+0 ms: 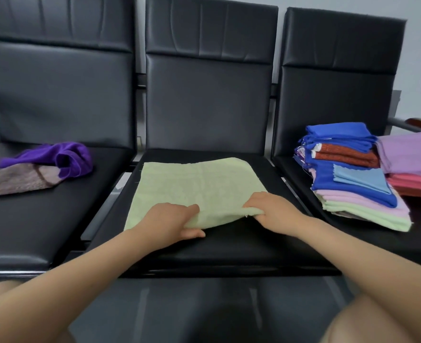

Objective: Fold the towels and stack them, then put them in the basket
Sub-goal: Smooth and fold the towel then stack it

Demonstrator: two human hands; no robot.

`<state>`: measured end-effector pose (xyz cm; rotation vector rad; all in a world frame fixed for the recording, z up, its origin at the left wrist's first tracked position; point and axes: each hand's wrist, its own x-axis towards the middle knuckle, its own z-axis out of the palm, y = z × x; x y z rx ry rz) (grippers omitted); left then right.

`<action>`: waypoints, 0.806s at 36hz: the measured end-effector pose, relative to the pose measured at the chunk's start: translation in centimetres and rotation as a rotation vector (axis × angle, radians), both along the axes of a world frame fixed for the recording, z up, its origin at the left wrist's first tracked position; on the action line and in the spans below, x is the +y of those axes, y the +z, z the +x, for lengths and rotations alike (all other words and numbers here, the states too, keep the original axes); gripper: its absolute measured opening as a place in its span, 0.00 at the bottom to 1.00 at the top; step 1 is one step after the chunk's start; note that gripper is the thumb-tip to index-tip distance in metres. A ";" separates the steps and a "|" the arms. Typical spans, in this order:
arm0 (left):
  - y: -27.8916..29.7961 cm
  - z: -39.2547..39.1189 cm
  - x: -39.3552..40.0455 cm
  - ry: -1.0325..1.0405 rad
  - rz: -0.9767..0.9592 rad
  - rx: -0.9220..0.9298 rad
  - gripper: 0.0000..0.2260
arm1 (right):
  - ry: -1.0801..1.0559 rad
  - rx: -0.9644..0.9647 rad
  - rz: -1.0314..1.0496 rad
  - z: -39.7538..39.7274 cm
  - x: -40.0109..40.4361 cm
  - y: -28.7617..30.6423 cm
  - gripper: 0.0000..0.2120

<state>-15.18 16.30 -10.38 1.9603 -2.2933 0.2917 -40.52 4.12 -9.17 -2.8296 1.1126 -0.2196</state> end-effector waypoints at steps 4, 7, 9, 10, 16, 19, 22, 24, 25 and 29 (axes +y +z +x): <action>1.3 1.3 -0.3 0.013 -0.054 0.033 0.12 | -0.112 -0.166 0.137 -1.0 -1.2 0.6 0.09; 2.3 2.9 -0.1 0.065 -0.084 0.105 0.11 | -0.174 -0.327 0.278 -2.1 -1.1 1.3 0.13; 2.7 4.2 0.3 0.095 -0.065 0.159 0.09 | -0.198 -0.437 0.353 -3.0 -0.7 1.8 0.11; 2.9 4.9 0.6 0.099 -0.044 0.198 0.08 | -0.206 -0.490 0.384 -3.3 -0.6 2.0 0.10; 3.2 6.7 2.6 0.121 -0.058 0.532 0.16 | -0.270 -0.717 0.528 -5.5 0.4 2.7 0.07; 2.7 6.0 3.5 0.149 -0.016 0.581 0.15 | -0.298 -0.728 0.593 -6.0 1.1 3.0 0.07; 2.3 5.2 4.3 0.164 0.031 0.596 0.15 | -0.321 -0.655 0.578 -6.1 1.8 3.4 0.08; 2.1 4.7 4.7 0.165 0.088 0.581 0.15 | -0.353 -0.603 0.549 -6.0 2.1 3.4 0.11; 2.0 4.6 4.8 0.156 0.123 0.566 0.15 | -0.370 -0.587 0.541 -5.8 2.1 3.4 0.12; 2.0 4.5 4.5 0.138 0.173 0.540 0.14 | -0.429 -0.529 0.499 -4.9 2.0 3.6 0.08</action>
